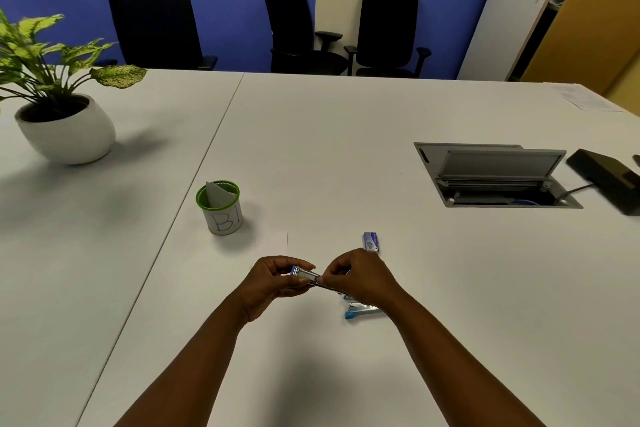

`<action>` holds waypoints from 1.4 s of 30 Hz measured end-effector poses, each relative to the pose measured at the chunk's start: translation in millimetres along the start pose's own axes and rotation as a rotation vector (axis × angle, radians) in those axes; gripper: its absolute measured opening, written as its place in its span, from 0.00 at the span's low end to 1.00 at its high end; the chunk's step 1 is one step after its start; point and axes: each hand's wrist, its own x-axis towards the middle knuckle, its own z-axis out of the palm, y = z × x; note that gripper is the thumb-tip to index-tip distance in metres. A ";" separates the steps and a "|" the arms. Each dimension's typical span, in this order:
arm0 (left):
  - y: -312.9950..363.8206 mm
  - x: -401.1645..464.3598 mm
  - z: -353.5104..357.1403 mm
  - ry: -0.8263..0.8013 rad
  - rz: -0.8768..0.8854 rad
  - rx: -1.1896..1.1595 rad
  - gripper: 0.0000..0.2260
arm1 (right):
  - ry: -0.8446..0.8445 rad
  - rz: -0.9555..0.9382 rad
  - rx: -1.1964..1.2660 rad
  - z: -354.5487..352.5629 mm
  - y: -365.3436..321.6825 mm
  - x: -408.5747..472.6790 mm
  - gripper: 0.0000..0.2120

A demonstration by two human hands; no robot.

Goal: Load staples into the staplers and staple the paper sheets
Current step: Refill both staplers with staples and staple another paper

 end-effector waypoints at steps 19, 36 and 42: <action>-9.6 -1.3 -22.5 0.137 -0.033 -0.128 0.09 | -0.273 -0.020 0.291 -67.3 44.6 -11.1 0.16; -3.8 2.1 5.3 0.056 -0.075 0.015 0.07 | -0.066 -0.060 0.523 -5.3 18.1 1.8 0.14; 0.1 5.0 12.5 0.087 -0.117 0.022 0.08 | -0.339 0.004 0.532 8.2 18.5 -4.1 0.27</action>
